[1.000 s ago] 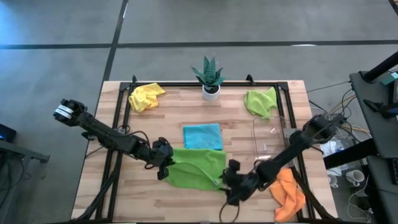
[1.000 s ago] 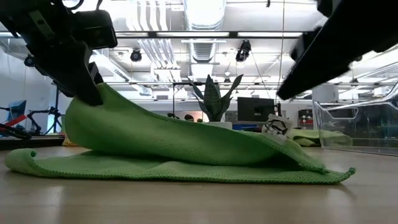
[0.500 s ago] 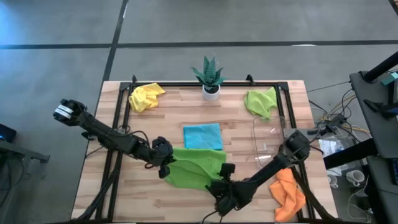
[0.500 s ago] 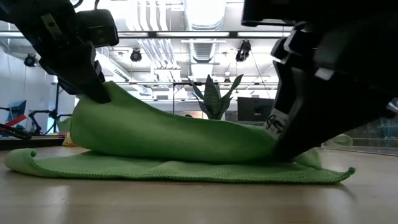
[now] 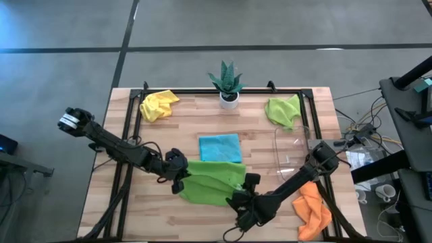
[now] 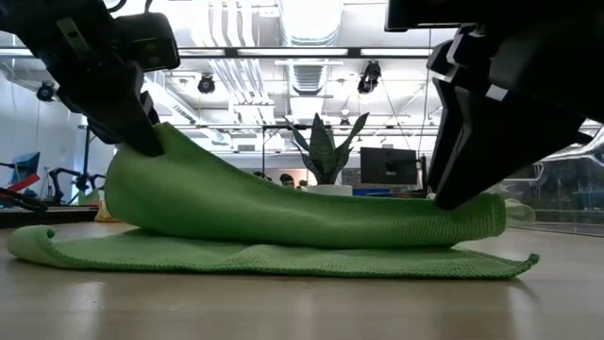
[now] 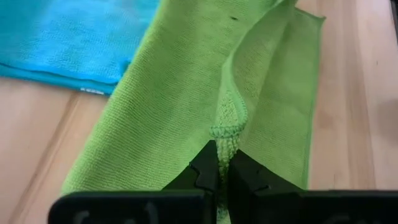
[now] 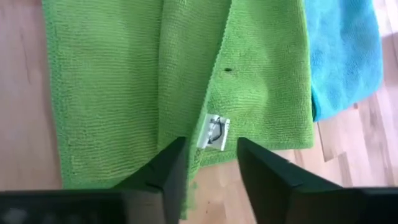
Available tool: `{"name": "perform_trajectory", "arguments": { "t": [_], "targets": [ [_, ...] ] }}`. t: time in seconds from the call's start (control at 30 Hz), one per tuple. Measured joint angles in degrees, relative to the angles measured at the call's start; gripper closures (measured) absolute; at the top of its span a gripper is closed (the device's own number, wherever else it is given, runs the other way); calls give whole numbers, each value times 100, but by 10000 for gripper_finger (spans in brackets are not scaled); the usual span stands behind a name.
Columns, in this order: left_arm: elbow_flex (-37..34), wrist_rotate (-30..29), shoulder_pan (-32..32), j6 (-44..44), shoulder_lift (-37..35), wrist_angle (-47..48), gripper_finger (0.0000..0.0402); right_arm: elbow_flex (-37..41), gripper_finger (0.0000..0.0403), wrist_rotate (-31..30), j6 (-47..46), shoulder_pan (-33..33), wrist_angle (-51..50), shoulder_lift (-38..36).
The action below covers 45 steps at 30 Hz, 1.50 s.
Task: Fold microfiber towels
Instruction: Fold the green towel on the table
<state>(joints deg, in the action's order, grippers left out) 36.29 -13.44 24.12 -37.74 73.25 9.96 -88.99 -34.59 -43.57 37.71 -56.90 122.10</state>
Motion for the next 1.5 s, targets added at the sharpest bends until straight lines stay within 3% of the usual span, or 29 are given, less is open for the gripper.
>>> {"name": "perform_trajectory", "arguments": {
  "t": [0.23,0.33,0.6,0.83,1.07,1.3,1.5],
  "targets": [
    [0,252,38,66,-2,-1,401,15,367,409,352,0,96,-4],
    [0,250,39,66,-2,0,401,17,390,545,419,-14,194,-4],
    [17,412,66,65,-6,-9,401,15,394,671,765,-28,168,-175],
    [142,546,522,99,-1,-93,401,11,394,796,1049,-26,280,-563],
    [63,534,750,68,404,-163,401,244,394,1501,1271,-55,1088,-447],
    [64,613,752,58,809,-216,401,272,394,1554,1318,-59,1456,-296],
    [79,838,752,-79,839,-226,355,282,361,1673,1178,-66,1525,-269]
  ]
}}
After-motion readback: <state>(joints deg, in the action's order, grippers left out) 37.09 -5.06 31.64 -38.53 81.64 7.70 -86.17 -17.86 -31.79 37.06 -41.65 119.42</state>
